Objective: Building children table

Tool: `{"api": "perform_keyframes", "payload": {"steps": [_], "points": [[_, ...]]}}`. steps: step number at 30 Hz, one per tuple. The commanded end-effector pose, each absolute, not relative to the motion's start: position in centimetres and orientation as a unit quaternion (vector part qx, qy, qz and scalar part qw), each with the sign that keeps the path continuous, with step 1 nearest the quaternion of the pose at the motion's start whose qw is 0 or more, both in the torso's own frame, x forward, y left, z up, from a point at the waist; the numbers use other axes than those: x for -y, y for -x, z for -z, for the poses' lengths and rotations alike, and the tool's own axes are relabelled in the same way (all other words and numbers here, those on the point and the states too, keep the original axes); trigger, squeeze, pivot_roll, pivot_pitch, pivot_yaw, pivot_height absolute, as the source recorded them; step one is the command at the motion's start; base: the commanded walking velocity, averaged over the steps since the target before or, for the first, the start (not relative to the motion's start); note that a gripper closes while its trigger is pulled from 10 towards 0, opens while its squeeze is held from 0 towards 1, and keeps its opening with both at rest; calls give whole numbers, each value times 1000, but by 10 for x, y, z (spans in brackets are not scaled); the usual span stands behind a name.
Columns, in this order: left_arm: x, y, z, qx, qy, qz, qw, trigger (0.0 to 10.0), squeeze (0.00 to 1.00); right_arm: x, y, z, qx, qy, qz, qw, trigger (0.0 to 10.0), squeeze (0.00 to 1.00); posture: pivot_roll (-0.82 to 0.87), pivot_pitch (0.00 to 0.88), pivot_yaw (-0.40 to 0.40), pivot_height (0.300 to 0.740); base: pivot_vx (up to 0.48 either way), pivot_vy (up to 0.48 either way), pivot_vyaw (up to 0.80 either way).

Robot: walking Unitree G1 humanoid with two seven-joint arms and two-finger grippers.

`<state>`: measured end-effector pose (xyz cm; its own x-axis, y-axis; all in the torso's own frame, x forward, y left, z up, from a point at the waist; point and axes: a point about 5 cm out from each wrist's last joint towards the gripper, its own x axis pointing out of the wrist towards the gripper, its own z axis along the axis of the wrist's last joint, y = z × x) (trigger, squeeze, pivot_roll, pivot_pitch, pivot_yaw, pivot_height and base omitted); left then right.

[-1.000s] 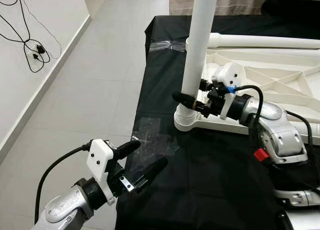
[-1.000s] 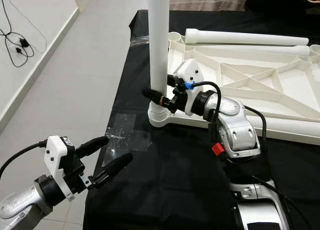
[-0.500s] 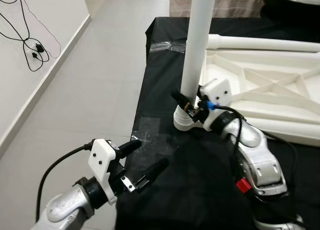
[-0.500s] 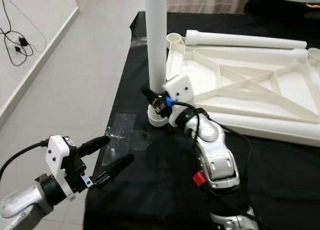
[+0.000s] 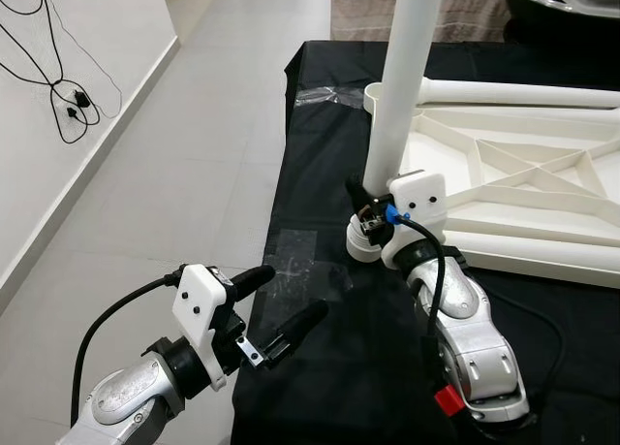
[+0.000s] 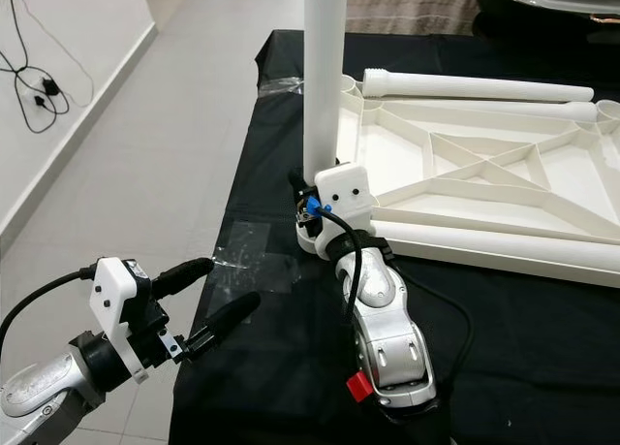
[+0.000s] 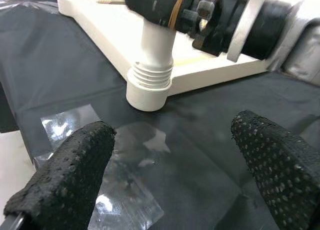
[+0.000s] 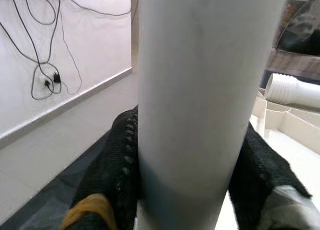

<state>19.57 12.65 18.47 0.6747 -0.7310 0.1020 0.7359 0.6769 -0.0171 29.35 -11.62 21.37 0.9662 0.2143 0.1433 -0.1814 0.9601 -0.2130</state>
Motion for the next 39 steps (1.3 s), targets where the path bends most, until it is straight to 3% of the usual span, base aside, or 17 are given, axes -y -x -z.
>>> {"api": "perform_keyframes", "payload": {"steps": [1,2,5,7,11,14,19,20,26,32,33,39], "points": [[-128,-194,-181,37,26,398,916,10000,0,127,-295,-193,28,102,-72,992,10000,890,59,259,9,740,0,0,0],[-127,-195,-180,37,25,399,916,10000,0,122,-296,-199,43,79,-110,990,10000,1000,58,252,13,740,0,0,0],[-127,-195,-180,37,24,401,915,10000,0,115,-295,-209,71,47,-175,981,10000,1000,60,246,14,740,0,0,0],[-125,-196,-181,38,24,403,914,10000,0,125,-299,-222,92,38,-239,966,10000,1000,61,242,12,740,0,0,0],[-124,-195,-180,37,23,406,913,10000,0,137,-303,-233,105,61,-265,957,10000,1000,60,236,10,740,0,0,0],[-123,-195,-179,37,25,408,912,10000,0,146,-306,-238,84,103,-369,920,10000,1000,59,228,9,740,0,0,0],[-122,-195,-180,39,26,409,911,10000,0,153,-310,-245,65,115,-425,895,10000,1000,66,235,13,740,0,0,0],[-121,-195,-180,39,26,410,911,10000,0,154,-313,-251,61,119,-450,883,10000,0,68,235,12,740,0,0,0],[-120,-193,-180,36,24,411,911,10000,0,157,-323,-271,73,105,-515,848,10000,0,85,243,6,740,0,0,0],[-121,-192,-180,35,24,408,912,10000,0,161,-330,-276,77,101,-533,837,10000,0,87,246,5,740,0,0,0],[-121,-191,-180,35,24,408,912,10000,0,162,-332,-277,76,106,-536,834,0,0,94,248,6,740,0,0,0],[-121,-192,-186,44,20,410,911,10000,0,169,-334,-277,65,109,-562,818,0,0,95,257,6,740,0,0,0]]}}
